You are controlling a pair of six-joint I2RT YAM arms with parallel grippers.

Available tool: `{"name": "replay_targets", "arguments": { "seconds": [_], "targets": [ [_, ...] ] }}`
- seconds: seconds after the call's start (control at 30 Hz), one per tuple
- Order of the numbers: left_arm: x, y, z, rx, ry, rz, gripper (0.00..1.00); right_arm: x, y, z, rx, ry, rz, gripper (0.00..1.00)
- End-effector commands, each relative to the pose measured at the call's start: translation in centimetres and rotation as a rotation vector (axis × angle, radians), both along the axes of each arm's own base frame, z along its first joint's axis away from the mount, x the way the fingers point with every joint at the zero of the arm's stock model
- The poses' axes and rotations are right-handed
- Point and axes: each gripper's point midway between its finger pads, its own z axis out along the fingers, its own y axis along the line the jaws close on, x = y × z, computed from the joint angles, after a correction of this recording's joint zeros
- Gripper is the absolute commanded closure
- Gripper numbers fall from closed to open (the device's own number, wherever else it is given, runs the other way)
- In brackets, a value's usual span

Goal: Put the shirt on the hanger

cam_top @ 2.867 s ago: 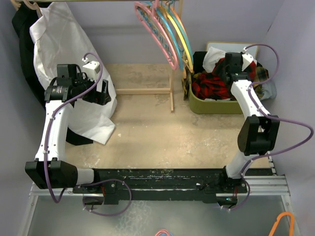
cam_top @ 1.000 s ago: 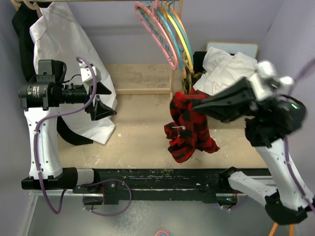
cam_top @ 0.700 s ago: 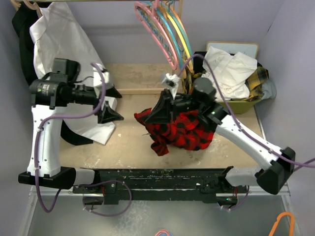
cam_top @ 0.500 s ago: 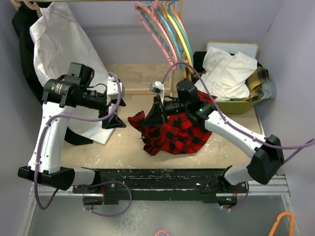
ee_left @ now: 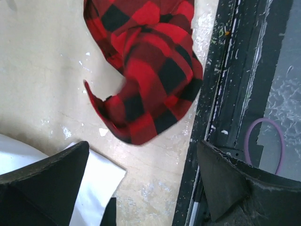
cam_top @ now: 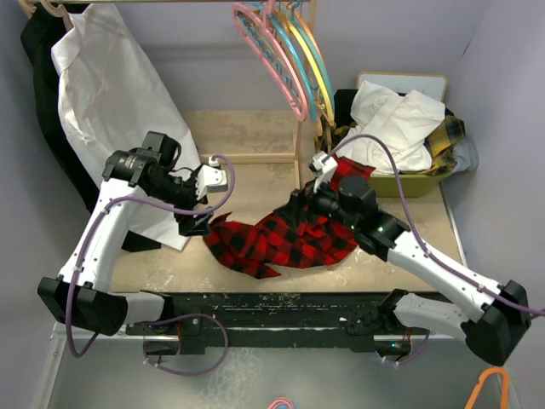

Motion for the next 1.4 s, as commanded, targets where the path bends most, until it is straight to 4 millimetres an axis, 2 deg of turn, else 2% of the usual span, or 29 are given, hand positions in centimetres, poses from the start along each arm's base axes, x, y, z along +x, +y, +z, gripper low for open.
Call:
{"name": "replay_targets", "arguments": {
  "seconds": [0.0,0.13,0.2,0.33,0.43,0.5,0.57,0.6,0.67,0.7,0.73,0.8,0.83,0.9,0.97,1.1,1.23,1.37],
  "targets": [
    [2.5,0.3,-1.2,0.035,-0.069,0.032,0.01,-0.9,-2.7,-4.0,0.058,0.132,-0.166,0.00],
    [4.8,0.5,-2.2,0.071,-0.097,0.049,0.01,-5.3,-1.4,-7.6,0.070,0.264,-0.081,0.00],
    [5.1,0.8,-2.8,0.104,-0.094,0.026,0.01,-7.2,-0.8,-8.8,0.033,0.272,-0.071,0.00],
    [3.9,1.2,-3.2,0.138,-0.042,-0.034,0.01,-9.9,0.4,-9.6,-0.044,0.230,-0.033,0.00],
    [2.2,1.3,-3.2,0.131,0.006,-0.069,0.01,-10.3,1.9,-10.7,-0.126,0.197,0.015,0.00],
    [0.7,0.9,-3.6,0.110,0.065,-0.093,0.01,-9.5,3.0,-12.4,-0.218,0.191,0.026,0.01],
    [-0.6,0.5,-4.7,0.121,0.119,-0.102,0.01,-8.3,3.6,-15.0,-0.339,0.193,-0.001,0.05],
    [-0.8,0.5,-5.4,0.137,0.130,-0.092,0.01,-7.6,4.0,-16.0,-0.384,0.186,-0.012,0.07],
    [-0.9,0.8,-6.4,0.163,0.130,-0.062,0.01,-7.2,4.4,-18.1,-0.457,0.206,-0.016,0.20],
    [-0.9,1.0,-6.7,0.173,0.118,-0.052,0.01,-6.4,4.5,-18.4,-0.477,0.186,-0.034,0.32],
    [-0.8,1.3,-7.1,0.185,0.105,-0.040,0.01,-5.5,4.7,-18.4,-0.490,0.159,-0.052,0.49],
    [-0.6,1.7,-7.4,0.206,0.071,-0.023,0.01,-3.9,5.2,-17.7,-0.490,0.127,-0.060,0.94],
    [-0.5,2.0,-7.5,0.217,0.061,-0.019,0.01,-3.1,5.3,-17.1,-0.480,0.126,-0.063,1.00],
    [-0.4,2.3,-7.9,0.238,0.050,-0.008,0.01,-2.0,5.3,-15.9,-0.441,0.135,-0.038,1.00],
    [-0.5,2.5,-8.2,0.245,0.052,-0.002,0.01,-0.7,4.5,-13.9,-0.365,0.143,-0.049,1.00],
    [-0.2,2.4,-8.3,0.231,0.011,0.007,0.01,2.0,0.4,-11.4,-0.202,0.214,-0.106,1.00],
    [0.9,1.7,-8.4,0.208,-0.013,0.011,0.01,3.9,-2.8,-10.8,-0.139,0.269,-0.166,1.00],
    [3.4,0.5,-8.3,0.182,-0.079,0.033,0.01,5.3,-3.7,-11.5,-0.123,0.320,-0.223,1.00]
  ]
}}
